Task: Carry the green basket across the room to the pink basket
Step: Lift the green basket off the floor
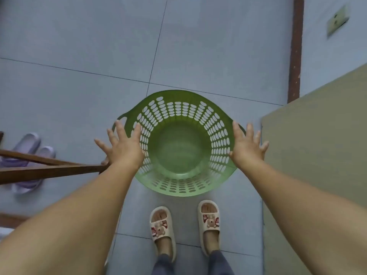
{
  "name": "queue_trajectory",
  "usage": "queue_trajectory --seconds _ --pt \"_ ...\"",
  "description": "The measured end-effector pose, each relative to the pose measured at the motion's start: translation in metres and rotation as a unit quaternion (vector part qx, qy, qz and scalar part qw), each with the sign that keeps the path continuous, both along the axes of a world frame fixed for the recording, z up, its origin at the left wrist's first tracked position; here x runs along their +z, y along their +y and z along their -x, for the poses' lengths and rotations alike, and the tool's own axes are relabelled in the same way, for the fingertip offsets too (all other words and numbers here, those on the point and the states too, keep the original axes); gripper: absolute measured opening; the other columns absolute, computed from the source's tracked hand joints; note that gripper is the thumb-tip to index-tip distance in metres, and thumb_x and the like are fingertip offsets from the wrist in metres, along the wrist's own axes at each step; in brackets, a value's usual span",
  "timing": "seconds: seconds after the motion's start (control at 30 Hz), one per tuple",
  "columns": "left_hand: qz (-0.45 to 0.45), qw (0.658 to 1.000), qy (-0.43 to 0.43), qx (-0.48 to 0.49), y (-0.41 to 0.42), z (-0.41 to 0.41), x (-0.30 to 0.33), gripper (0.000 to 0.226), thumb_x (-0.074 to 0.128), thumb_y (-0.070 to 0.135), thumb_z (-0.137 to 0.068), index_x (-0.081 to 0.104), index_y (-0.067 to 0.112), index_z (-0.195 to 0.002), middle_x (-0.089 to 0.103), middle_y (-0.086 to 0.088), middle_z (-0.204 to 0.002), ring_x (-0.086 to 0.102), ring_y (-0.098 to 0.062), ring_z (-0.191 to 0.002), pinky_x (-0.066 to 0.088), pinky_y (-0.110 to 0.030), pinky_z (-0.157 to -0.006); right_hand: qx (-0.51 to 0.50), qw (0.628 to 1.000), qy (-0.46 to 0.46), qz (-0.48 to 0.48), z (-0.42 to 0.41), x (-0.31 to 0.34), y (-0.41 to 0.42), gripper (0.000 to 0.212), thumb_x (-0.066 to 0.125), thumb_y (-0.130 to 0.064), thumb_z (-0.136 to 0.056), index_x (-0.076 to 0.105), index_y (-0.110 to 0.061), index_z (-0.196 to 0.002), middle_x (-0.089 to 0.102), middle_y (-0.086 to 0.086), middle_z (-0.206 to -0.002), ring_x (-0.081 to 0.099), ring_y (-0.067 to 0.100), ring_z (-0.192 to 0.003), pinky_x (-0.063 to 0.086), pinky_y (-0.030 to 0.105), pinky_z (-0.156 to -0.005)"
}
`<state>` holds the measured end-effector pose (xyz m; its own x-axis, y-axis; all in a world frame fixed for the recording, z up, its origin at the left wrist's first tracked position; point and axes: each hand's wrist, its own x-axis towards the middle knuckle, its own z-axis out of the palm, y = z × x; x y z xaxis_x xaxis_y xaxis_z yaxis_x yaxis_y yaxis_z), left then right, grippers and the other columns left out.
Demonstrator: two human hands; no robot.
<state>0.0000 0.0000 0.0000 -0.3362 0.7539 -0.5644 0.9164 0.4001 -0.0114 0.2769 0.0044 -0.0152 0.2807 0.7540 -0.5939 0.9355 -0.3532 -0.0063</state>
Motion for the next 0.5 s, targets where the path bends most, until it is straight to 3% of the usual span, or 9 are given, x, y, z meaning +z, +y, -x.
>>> queue_trajectory --seconds 0.17,0.3,0.4,0.5 --pt "0.011 0.999 0.016 0.032 0.008 -0.002 -0.017 0.075 0.058 0.008 -0.087 0.023 0.047 -0.14 -0.018 -0.006 -0.158 -0.014 -0.042 -0.143 0.011 -0.07 -0.106 -0.011 1.0 -0.012 0.003 -0.003 -0.02 0.0 0.092 0.052 0.003 -0.081 -0.001 -0.036 -0.145 -0.006 0.009 -0.157 0.026 0.037 -0.135 0.023 0.051 -0.108" --pt "-0.037 0.995 0.019 0.088 0.012 0.005 -0.03 0.048 0.05 0.012 -0.091 0.038 0.035 -0.132 -0.012 -0.007 -0.158 -0.008 -0.039 -0.144 0.006 -0.064 -0.11 -0.006 0.999 -0.016 -0.03 -0.003 -0.028 -0.001 0.086 0.047 0.005 -0.08 0.006 -0.034 -0.145 0.0 0.009 -0.156 0.032 0.035 -0.13 0.031 0.045 -0.102" --pt "-0.046 0.97 -0.043 0.233 0.016 0.012 -0.035 0.048 0.032 0.026 -0.095 0.029 0.027 -0.143 0.017 -0.005 -0.154 0.024 -0.039 -0.135 0.022 -0.056 -0.108 -0.015 0.998 -0.001 -0.06 -0.002 -0.029 -0.001 0.078 0.045 0.004 -0.081 0.014 -0.031 -0.143 0.015 0.009 -0.148 0.04 0.032 -0.116 0.037 0.038 -0.08" --pt "-0.058 0.975 -0.056 0.207 0.016 0.013 -0.029 0.041 0.028 0.018 -0.095 0.047 0.02 -0.131 0.045 -0.014 -0.134 0.043 -0.039 -0.119 0.033 -0.052 -0.101 -0.06 0.993 0.066 -0.073 0.001 -0.026 0.002 0.046 0.036 -0.018 -0.092 0.027 -0.027 -0.136 0.034 0.008 -0.133 0.041 0.026 -0.098 0.034 0.036 -0.074"
